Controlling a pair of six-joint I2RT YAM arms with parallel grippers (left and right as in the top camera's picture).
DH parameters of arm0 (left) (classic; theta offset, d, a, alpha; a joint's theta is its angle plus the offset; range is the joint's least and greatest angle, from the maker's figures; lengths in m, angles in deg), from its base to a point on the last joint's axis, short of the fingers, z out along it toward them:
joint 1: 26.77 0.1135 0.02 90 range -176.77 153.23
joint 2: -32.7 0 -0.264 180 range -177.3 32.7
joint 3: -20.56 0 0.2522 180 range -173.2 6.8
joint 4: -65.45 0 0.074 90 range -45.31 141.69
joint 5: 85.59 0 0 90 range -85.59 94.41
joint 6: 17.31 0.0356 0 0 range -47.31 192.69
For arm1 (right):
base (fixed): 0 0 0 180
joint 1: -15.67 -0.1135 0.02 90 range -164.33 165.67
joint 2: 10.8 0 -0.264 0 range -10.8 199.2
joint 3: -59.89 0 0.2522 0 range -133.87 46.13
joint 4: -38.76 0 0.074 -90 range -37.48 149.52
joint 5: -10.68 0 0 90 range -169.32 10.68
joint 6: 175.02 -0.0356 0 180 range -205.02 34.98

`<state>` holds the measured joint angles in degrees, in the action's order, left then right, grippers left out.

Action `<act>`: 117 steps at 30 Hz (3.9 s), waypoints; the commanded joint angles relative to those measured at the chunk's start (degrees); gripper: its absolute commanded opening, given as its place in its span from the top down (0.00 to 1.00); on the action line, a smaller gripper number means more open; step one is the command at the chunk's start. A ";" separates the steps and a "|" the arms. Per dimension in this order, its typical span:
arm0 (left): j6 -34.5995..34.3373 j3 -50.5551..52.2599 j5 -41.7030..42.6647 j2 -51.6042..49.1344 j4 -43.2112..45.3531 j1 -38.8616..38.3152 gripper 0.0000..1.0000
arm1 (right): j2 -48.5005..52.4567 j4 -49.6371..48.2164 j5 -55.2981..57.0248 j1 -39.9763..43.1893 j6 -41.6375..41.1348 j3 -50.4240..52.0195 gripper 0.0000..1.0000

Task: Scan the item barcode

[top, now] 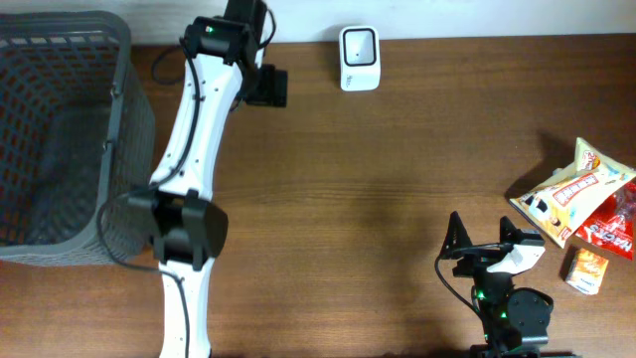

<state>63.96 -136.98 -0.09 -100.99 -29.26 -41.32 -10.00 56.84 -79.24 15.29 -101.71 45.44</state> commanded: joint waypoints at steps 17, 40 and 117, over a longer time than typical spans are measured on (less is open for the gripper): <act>24.28 53.92 9.92 46.01 25.64 -2.19 0.01 | -0.55 0.31 0.44 -0.37 0.17 0.37 0.02; 34.16 96.61 13.07 96.70 35.60 3.08 0.01 | -0.55 0.31 0.44 -0.37 0.17 0.37 0.02; 8.31 143.32 2.25 133.39 76.24 17.33 0.01 | -0.55 0.31 0.44 -0.37 0.17 0.37 0.02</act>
<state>72.83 5.85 1.38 31.86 47.00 -24.33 -10.18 56.84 -79.16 15.29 -101.51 45.44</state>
